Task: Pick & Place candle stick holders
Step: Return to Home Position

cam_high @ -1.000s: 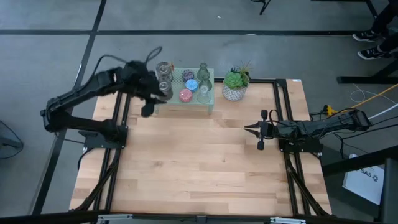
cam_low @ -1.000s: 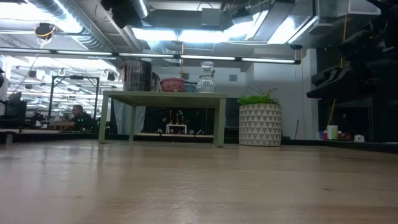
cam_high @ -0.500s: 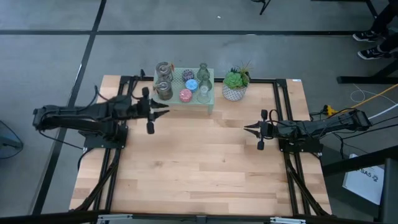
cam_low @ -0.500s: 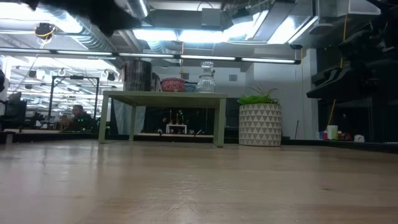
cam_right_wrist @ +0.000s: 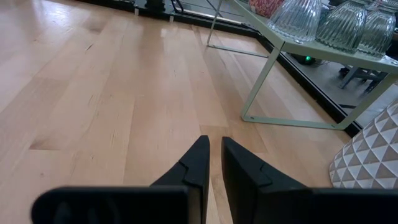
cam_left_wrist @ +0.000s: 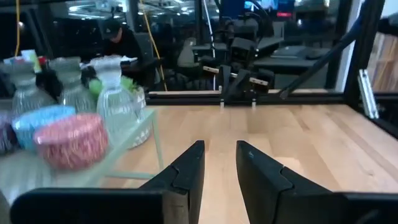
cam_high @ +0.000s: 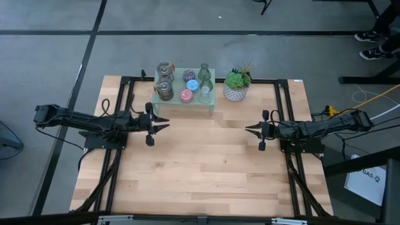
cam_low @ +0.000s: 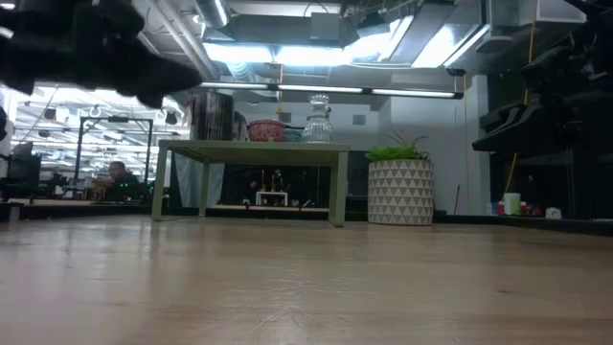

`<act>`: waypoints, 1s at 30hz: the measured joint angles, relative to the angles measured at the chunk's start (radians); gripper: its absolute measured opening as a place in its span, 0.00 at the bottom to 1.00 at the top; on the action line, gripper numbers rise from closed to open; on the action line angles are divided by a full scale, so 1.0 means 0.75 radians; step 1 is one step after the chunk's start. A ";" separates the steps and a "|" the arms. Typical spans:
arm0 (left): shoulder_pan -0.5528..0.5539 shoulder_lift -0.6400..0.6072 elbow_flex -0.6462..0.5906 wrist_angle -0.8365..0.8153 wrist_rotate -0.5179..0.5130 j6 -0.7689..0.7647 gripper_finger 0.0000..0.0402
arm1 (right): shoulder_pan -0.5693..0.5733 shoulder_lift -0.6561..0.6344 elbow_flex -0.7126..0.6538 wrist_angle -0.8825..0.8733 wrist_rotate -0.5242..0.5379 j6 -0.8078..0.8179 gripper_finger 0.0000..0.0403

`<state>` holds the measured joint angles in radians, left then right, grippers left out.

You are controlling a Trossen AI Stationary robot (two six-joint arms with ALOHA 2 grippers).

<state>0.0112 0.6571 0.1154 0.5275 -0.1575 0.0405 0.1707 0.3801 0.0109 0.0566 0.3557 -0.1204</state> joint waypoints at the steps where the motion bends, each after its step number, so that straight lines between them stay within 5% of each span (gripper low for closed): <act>1: 0.000 0.000 -0.034 0.045 -0.004 -0.020 0.21 | 0.000 0.000 0.000 0.000 0.000 0.000 0.11; 13: 0.001 -0.146 -0.142 0.091 -0.147 -0.060 0.21 | 0.000 0.000 0.000 0.000 0.000 0.000 0.11; 30: 0.002 -0.876 -0.142 -0.592 -0.177 -0.021 0.21 | 0.000 0.001 0.000 0.000 0.000 0.000 0.11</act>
<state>0.0128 0.0001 0.0087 0.0835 -0.2902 0.0248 0.1707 0.3805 0.0109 0.0566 0.3557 -0.1207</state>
